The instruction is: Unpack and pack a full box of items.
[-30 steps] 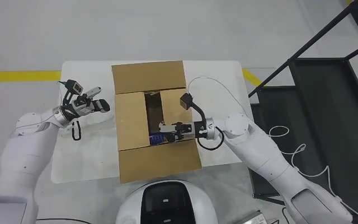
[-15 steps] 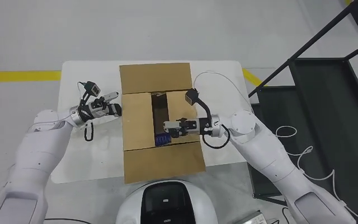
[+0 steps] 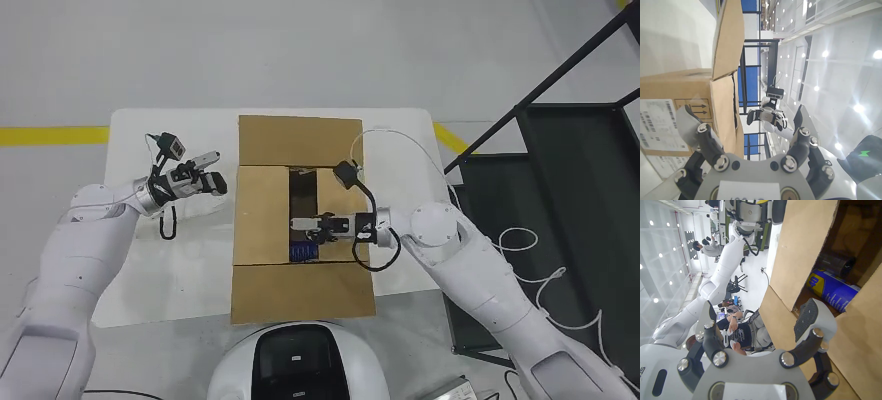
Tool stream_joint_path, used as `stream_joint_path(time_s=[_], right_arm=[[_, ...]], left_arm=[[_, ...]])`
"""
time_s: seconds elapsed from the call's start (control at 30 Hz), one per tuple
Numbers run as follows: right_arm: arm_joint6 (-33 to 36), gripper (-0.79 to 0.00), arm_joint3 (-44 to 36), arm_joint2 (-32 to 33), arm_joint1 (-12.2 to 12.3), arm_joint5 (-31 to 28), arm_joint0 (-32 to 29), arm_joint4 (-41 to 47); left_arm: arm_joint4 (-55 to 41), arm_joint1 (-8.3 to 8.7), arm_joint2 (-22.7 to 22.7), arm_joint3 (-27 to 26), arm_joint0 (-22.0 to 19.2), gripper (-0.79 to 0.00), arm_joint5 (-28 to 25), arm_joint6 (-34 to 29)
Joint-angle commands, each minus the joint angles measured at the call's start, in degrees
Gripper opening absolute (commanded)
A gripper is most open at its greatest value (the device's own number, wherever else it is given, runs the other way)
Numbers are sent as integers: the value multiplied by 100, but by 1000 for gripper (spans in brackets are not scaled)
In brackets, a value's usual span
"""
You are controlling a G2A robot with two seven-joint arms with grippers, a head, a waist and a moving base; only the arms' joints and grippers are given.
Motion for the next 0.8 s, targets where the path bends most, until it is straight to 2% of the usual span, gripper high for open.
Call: stream_joint_path(time_s=[0.0, 0.13, 0.3, 0.53, 0.77], right_arm=[[-133, 0, -45, -140, -29, 138, -6, -134], [-413, 0, 13, -495, -124, 339, 67, -364], [-627, 0, 301, -788, -248, 292, 281, -453], [-650, 0, 702, -1196, -439, 195, 592, -421], [-735, 0, 596, -1316, -616, -53, 871, 17]], left_arm=[[-36, 57, -145, 117, -47, 0, -27, -112], [2, 189, -419, 227, -87, 0, -66, -206], [16, 319, -692, 140, -32, 0, -53, -219], [20, 378, -875, -72, 97, 0, -64, -140], [-36, 431, -1114, -200, 161, 0, -56, 211]])
